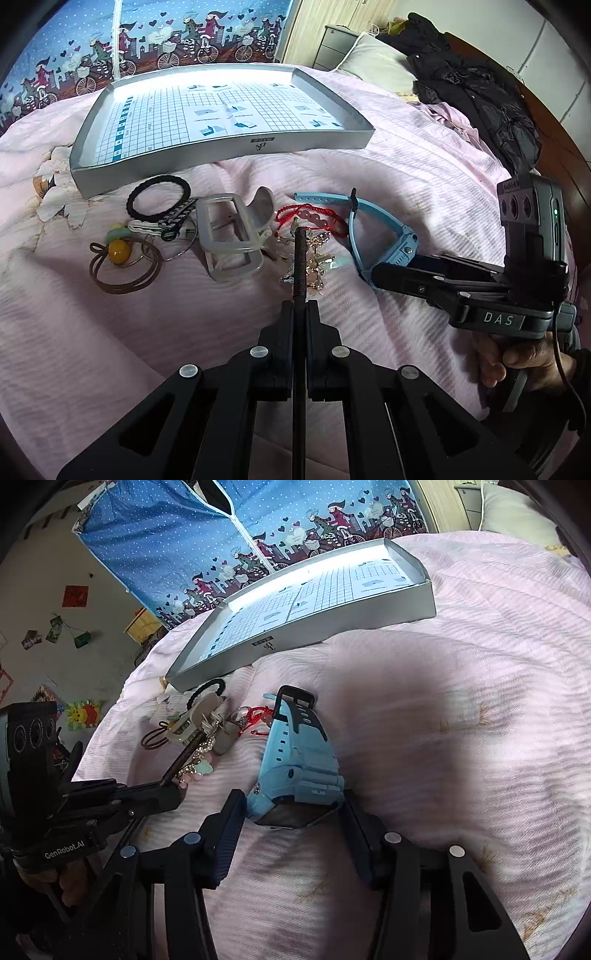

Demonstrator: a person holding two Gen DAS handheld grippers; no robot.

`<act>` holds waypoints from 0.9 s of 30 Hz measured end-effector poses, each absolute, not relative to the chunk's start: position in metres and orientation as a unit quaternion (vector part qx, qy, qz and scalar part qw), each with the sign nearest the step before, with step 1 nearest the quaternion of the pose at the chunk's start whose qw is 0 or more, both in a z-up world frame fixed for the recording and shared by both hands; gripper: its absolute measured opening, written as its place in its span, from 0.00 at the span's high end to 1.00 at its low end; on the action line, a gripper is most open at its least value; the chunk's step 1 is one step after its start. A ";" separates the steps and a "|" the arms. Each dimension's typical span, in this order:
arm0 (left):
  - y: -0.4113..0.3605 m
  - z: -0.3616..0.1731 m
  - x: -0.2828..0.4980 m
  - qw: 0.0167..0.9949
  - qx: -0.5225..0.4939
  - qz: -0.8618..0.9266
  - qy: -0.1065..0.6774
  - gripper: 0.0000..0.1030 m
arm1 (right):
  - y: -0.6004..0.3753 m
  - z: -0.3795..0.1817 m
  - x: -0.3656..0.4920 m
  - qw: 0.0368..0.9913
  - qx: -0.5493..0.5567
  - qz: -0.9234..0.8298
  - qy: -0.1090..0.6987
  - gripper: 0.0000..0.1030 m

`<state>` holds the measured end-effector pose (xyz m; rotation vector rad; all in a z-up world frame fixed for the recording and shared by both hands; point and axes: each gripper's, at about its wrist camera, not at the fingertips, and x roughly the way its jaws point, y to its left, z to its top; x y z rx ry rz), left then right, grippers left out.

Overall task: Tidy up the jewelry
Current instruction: 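Carry the watch into the tray with the right tool while the left tool carries the brooch there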

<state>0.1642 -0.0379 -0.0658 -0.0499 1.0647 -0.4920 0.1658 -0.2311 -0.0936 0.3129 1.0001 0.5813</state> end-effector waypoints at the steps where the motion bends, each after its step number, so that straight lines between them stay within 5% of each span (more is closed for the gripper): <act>1: -0.037 -0.066 0.164 0.833 -0.027 -0.232 0.502 0.97 | -0.231 -0.093 0.165 0.828 0.146 0.273 0.468 0.52; 18: -0.010 -0.021 0.167 0.876 -0.097 -0.233 0.411 0.97 | -0.234 -0.062 0.151 0.846 0.195 0.296 0.397 0.52; 27: 0.025 -0.004 0.245 0.901 -0.154 -0.156 0.375 0.97 | -0.218 -0.035 0.206 0.871 0.181 0.289 0.353 0.52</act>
